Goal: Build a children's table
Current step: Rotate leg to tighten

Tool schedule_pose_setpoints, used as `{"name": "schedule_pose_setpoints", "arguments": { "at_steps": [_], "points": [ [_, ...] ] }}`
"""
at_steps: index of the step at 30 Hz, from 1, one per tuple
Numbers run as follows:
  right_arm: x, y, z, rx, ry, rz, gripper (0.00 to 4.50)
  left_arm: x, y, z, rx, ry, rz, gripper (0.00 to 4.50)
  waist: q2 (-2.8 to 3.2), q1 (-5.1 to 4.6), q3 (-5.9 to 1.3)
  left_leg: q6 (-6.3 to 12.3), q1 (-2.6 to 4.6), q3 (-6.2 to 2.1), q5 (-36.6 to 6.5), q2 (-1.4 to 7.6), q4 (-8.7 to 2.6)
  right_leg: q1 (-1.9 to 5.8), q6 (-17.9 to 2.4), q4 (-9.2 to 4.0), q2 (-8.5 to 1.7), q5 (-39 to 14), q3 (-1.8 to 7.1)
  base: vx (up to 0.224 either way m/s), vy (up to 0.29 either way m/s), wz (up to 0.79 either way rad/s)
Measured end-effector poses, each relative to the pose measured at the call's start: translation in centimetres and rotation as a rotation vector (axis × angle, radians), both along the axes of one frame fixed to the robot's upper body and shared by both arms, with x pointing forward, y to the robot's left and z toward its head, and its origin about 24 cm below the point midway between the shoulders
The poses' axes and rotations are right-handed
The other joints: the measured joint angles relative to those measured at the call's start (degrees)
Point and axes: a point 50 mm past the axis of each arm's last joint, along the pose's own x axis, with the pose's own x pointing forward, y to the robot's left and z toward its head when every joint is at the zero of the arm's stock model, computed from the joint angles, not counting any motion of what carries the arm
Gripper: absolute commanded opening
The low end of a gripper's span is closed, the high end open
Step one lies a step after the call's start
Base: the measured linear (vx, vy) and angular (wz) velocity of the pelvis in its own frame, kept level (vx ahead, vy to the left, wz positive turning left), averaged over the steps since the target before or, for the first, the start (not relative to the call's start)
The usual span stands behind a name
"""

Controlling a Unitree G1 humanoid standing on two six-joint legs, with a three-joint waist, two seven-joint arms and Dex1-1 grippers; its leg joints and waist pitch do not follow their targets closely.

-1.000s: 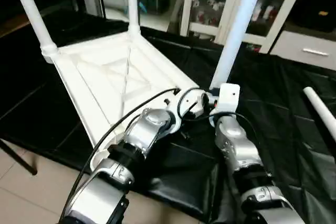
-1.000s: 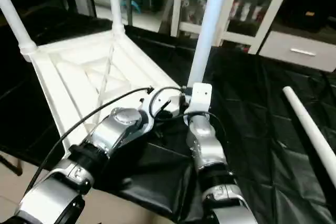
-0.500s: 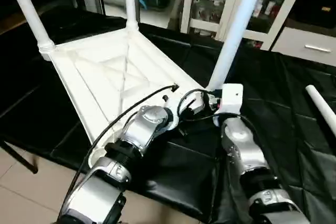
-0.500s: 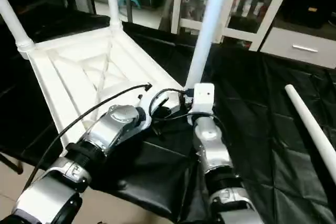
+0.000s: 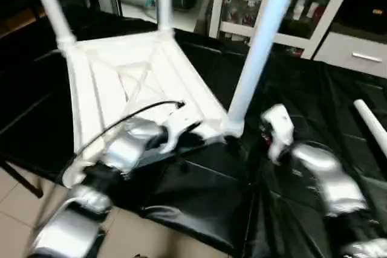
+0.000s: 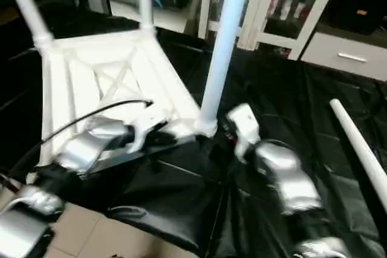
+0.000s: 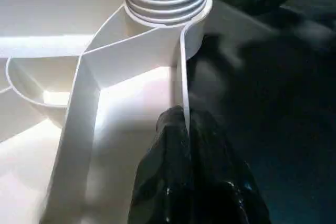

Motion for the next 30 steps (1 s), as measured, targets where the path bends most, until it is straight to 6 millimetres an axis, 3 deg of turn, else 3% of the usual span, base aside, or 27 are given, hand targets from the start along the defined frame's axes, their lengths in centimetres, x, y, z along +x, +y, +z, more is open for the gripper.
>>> {"name": "schedule_pose_setpoints", "arguments": {
  "at_steps": [4,8,17,30],
  "points": [
    [-1.1,-1.0,0.4,-0.058,0.037,0.170,4.45,-1.5,0.0,0.0,0.029,0.032,-0.157,0.00,0.01,1.77,0.00,-0.09,0.19,0.17,0.0,0.05,0.10,0.11,0.0,-0.01,-0.10,0.0,0.03,0.000,0.000,0.00],
    [-1.5,-1.0,0.9,-0.061,0.061,0.250,4.45,-2.0,-0.5,-0.2,0.038,0.052,-0.212,0.00,-0.10,2.53,-0.04,-0.06,0.47,0.46,0.0,0.12,0.15,0.36,0.0,-0.01,-0.13,0.0,0.17,0.000,0.000,0.00],
    [-2.8,-1.4,0.7,-0.078,0.174,0.370,4.45,-3.1,-0.3,0.0,0.067,0.102,-0.283,0.00,-0.11,2.66,-0.04,-0.08,0.54,0.46,0.0,0.19,0.03,0.57,0.1,0.01,-0.09,-0.1,0.11,0.000,0.000,0.00],
    [-3.2,-1.6,0.9,-0.076,0.192,0.405,4.45,-3.3,-0.3,0.1,0.072,0.104,-0.282,0.00,-0.14,2.65,-0.05,-0.08,0.53,0.47,0.0,0.19,0.04,0.59,0.1,0.01,-0.09,-0.2,0.11,0.000,0.000,0.00]
  ]
}}
